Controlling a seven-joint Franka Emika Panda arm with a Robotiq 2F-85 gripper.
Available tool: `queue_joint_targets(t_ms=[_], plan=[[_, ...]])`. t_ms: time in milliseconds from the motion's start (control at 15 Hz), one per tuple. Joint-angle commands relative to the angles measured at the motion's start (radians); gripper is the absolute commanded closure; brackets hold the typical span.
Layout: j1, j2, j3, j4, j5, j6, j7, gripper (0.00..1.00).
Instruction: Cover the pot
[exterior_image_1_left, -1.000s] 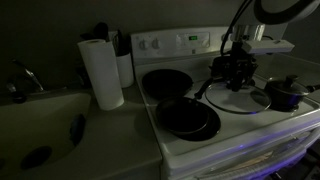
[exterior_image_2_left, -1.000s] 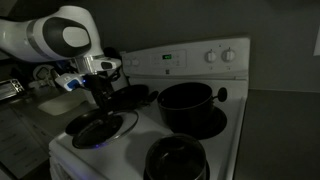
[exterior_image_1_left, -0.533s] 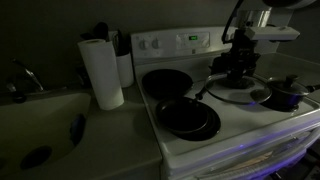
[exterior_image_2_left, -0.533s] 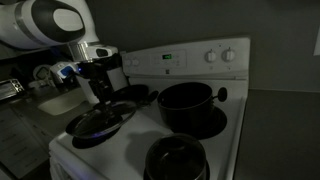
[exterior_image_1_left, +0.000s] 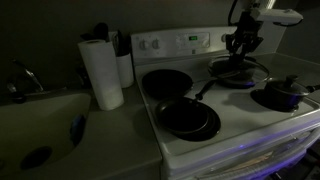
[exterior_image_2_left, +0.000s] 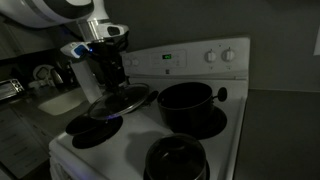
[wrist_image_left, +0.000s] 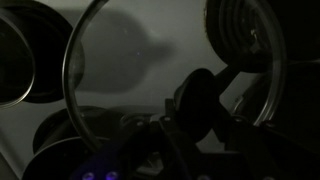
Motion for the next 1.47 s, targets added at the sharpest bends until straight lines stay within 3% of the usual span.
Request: queue_joint_targets(t_ms=[0, 733, 800, 1133, 1200, 1400], plan=[[-0.035, 0.012, -0.039, 0.105, 0.012, -0.066, -0.073, 0.87], [-0.105, 0.176, -0.177, 0.319, 0.062, -0.072, -0.314, 0.87], [-0.106, 0.14, -0.169, 0.259, 0.038, -0.042, -0.272, 0.62], [-0.106, 0.175, -0.17, 0.286, 0.043, -0.041, -0.29, 0.62], [-0.106, 0.175, -0.17, 0.287, 0.043, -0.041, -0.29, 0.87], [-0.112, 0.21, -0.177, 0.306, 0.033, -0.063, -0.318, 0.87]])
